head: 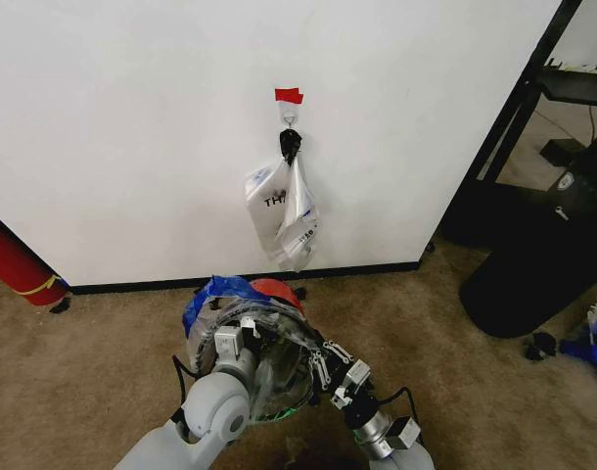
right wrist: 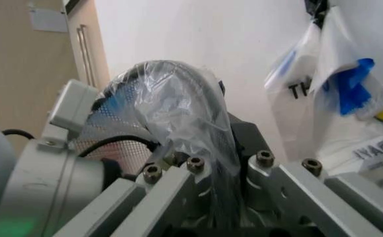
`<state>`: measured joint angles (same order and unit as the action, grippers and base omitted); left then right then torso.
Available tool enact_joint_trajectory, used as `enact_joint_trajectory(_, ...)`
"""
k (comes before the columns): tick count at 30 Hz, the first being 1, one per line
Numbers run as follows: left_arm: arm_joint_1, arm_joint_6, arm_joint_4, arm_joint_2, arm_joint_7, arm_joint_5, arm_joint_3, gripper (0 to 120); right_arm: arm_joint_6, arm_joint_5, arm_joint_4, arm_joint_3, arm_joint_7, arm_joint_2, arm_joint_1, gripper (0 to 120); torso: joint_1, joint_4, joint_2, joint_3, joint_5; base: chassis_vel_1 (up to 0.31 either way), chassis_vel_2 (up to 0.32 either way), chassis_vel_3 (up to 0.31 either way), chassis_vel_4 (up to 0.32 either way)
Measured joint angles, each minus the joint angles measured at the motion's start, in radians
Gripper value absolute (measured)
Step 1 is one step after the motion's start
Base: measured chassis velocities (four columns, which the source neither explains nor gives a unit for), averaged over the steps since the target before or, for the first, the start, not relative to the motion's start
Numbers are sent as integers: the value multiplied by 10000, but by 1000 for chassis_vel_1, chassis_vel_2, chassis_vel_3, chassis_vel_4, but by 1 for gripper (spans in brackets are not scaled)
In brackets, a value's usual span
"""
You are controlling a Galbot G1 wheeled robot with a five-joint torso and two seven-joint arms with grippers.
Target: Pick up the garbage bag from the wall and place it over the trash bin.
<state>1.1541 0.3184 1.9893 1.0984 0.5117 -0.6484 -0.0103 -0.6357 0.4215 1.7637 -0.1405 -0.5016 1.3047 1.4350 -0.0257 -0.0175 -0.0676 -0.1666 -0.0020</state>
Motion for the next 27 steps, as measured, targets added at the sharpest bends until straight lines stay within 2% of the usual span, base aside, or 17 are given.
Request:
enact_joint_trajectory(15, -106, -33, -291, -7, -125, 30, -23, 0, -5, 364, 63, -53, -837, -40, 70, 1, 0, 0, 0, 0, 0, 0, 0, 0, 0)
enact_joint_trajectory(27, 478, 61, 181, -249, -669, 19, -31, 0, -47, 409, -240, -343, -881, 71, -173, 1, 0, 0, 0, 0, 1, 0, 0, 0, 0)
